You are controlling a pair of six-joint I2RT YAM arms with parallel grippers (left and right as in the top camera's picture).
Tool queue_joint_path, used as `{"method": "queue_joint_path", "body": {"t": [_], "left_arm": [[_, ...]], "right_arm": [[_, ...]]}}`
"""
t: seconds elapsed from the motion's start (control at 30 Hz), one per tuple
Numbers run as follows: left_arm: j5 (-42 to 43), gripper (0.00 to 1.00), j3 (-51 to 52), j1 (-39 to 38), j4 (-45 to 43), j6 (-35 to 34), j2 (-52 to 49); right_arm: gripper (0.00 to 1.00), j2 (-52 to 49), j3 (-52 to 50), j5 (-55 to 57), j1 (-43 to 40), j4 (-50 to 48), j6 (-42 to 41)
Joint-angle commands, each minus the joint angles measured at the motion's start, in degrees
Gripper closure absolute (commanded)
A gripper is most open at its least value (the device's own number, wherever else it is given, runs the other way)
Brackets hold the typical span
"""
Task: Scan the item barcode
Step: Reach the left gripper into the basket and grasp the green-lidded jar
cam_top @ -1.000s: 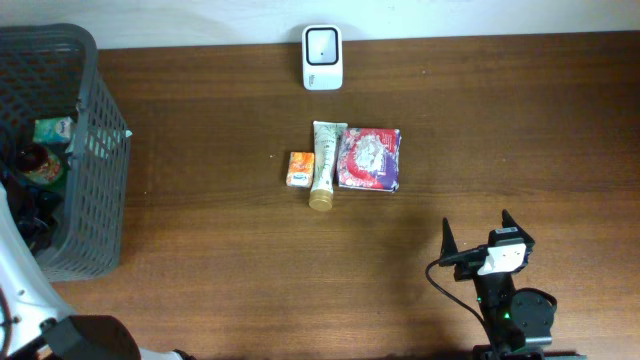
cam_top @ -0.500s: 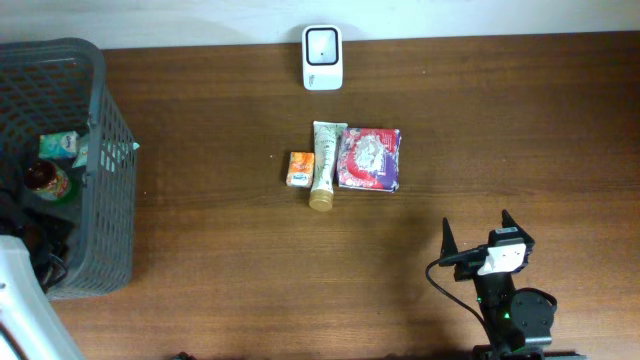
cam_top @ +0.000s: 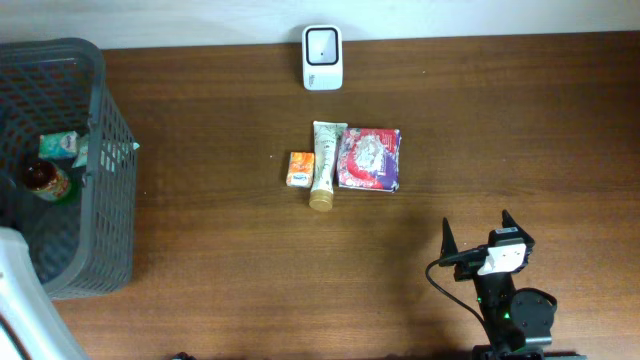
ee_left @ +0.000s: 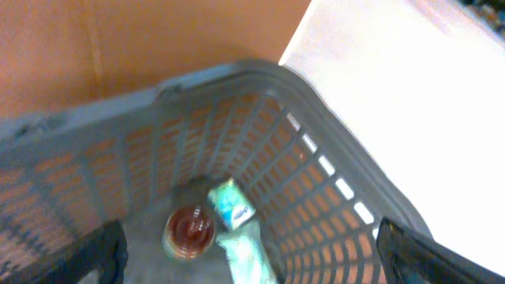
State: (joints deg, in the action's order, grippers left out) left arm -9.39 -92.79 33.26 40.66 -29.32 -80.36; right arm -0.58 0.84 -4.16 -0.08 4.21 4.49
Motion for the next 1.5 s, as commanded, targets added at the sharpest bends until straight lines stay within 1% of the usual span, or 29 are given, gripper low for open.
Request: {"method": "queue_joint_path", "body": {"t": [0.0,0.1,0.2,0.27,0.4,0.8,1.07,1.17,1.27,1.3,1.33,1.4,1.43,1.47], "left_arm": [[-0.4,0.01,-0.3,0.3,-3.2,11.7,-8.7],[-5.8,0.01,-0.3,0.3,-3.2,11.9,-13.8],[-6.0,0.01,-0.3,0.4,-2.7,11.9,-19.5],[-4.2,0.01,-0.3,0.5,-2.7,11.8,-21.9],[2.1,0.01,-0.3,0.5,-2.5,11.9,-24.9],[1.7,0.01,-0.2,1.7,-1.9,11.9,-33.2],[1.0,0.01,-0.2,2.2,-1.2,11.9,-36.2],[1.0,0.02,-0.2,2.2,-0.9,11.9,-37.0],[1.0,0.12,-0.2,2.2,-1.0,11.9,-37.1],[1.0,0.23,-0.2,2.2,-1.0,11.9,-37.1],[1.0,0.37,-0.2,2.2,-1.0,11.9,-37.1],[1.0,0.55,-0.2,2.2,-0.9,11.9,-37.1],[1.0,0.58,-0.2,2.2,-0.9,11.9,-37.1],[1.0,0.64,-0.3,2.2,-0.9,11.9,-37.0]], "right_arm": [[0.01,0.3,-0.5,0.1,-0.3,0.0,-0.2],[0.01,0.3,-0.5,0.1,-0.3,0.0,-0.2],[0.01,0.3,-0.5,0.1,-0.3,0.0,-0.2],[0.01,0.3,-0.5,0.1,-0.3,0.0,-0.2],[0.01,0.3,-0.5,0.1,-0.3,0.0,-0.2],[0.01,0.3,-0.5,0.1,-0.3,0.0,-0.2],[0.01,0.3,-0.5,0.1,-0.3,0.0,-0.2],[0.01,0.3,-0.5,0.1,-0.3,0.0,-0.2],[0.01,0.3,-0.5,0.1,-0.3,0.0,-0.2],[0.01,0.3,-0.5,0.1,-0.3,0.0,-0.2],[0.01,0.3,-0.5,0.1,-0.3,0.0,-0.2],[0.01,0.3,-0.5,0.1,-0.3,0.0,-0.2],[0.01,0.3,-0.5,0.1,-0.3,0.0,-0.2],[0.01,0.3,-0.5,0.1,-0.3,0.0,-0.2]]}}
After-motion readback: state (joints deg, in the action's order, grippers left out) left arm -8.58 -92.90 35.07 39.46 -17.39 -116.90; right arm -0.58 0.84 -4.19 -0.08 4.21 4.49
